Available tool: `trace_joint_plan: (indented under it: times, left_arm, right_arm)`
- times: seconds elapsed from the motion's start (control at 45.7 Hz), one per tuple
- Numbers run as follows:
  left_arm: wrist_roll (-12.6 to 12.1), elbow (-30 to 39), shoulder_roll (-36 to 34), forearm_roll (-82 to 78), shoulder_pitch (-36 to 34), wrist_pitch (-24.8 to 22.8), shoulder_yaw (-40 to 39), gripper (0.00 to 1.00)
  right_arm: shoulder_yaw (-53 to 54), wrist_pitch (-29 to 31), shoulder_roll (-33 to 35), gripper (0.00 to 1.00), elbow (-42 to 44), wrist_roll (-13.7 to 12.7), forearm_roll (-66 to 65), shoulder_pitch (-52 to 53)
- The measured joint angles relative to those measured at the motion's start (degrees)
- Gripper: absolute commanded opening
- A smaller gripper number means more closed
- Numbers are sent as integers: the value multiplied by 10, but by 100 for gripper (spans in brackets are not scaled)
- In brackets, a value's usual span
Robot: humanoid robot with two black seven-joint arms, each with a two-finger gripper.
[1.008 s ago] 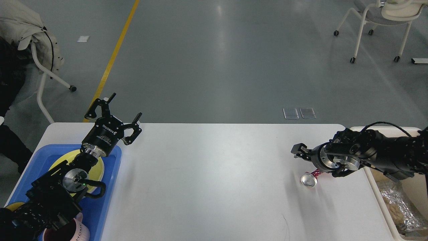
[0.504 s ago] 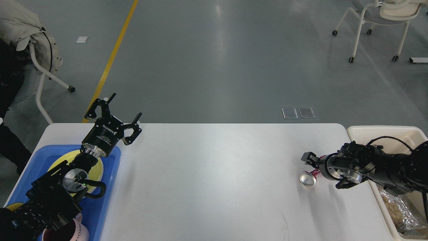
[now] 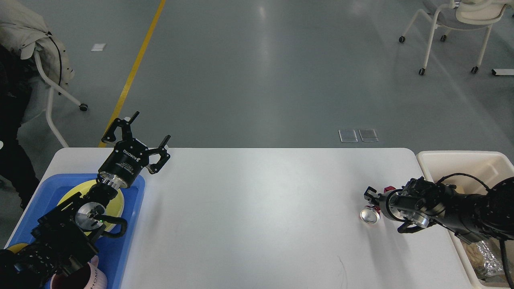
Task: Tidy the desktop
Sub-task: 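Grasp the red-and-silver object with the right gripper, then lift the red object and drop it into the white bin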
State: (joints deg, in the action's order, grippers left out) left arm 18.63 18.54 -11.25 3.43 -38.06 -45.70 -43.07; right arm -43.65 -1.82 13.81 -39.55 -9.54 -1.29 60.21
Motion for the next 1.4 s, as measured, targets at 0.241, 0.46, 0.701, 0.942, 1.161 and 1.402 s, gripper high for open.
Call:
trace_joint_plan:
  times: [0.241, 0.46, 0.701, 0.942, 1.161, 1.402]
  left_arm:
    - [0, 0, 0, 0, 0, 0, 0, 100]
    - [0, 0, 0, 0, 0, 0, 0, 100]
    - [0, 0, 0, 0, 0, 0, 0, 100]
    - [0, 0, 0, 0, 0, 0, 0, 100]
    - [0, 0, 0, 0, 0, 0, 0, 100]
    - [0, 0, 0, 0, 0, 0, 0, 100]
  right_arm:
    - [2, 8, 6, 0, -8, 6, -20, 2]
    - [-15, 29, 53, 0, -54, 13, -58, 64]
    - [-117, 188, 190, 0, -198, 35, -136, 329]
    - [-157, 490, 292, 0, -303, 107, -234, 670]
    - [-161, 564, 305, 0, -302, 128, -301, 732]
    - [-168, 440, 331, 0, -183, 135, -421, 533]
